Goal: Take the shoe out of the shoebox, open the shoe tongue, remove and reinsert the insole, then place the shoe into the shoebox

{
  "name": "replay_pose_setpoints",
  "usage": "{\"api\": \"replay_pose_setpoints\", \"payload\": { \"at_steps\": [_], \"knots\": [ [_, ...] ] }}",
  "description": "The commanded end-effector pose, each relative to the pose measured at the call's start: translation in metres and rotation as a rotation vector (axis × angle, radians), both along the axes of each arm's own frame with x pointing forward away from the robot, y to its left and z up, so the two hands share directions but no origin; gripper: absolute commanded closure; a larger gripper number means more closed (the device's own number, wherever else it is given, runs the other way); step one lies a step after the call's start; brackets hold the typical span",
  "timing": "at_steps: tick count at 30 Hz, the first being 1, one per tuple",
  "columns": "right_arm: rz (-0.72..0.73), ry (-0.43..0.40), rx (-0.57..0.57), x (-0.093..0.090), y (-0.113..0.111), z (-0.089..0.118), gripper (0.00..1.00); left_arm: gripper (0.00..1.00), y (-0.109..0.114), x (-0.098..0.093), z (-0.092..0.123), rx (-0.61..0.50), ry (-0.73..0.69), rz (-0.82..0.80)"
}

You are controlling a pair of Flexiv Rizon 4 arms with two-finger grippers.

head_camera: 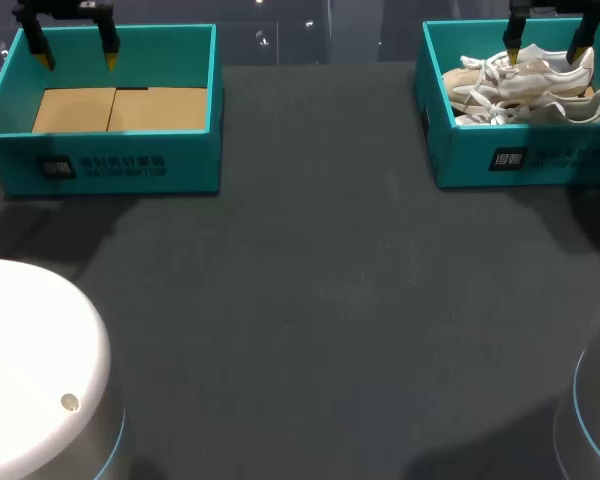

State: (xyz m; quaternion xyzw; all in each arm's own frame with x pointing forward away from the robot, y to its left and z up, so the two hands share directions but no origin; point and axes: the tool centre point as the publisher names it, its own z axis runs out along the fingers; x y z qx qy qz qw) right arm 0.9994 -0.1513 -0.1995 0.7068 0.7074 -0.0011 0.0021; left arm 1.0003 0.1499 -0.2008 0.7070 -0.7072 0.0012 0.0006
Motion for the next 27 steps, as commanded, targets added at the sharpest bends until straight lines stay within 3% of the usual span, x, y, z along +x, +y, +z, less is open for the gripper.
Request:
{"api": "replay_pose_setpoints", "payload": {
  "at_steps": [1,21,27],
  "knots": [
    [0.0,0.0,0.0,0.0,0.0,0.0,0.0,0.0,0.0,0.0,0.0,0.001,0.001,0.0],
    [-0.006,-0.011,-0.013,0.001,-0.001,-0.001,0.0,0.0,0.0,0.0,0.0,0.001,0.001,0.0],
    [-0.043,-0.037,-0.044,0.006,-0.023,-0.005,0.0,0.0,0.0,0.0,0.0,0.001,0.001,0.0]
  ]
}}
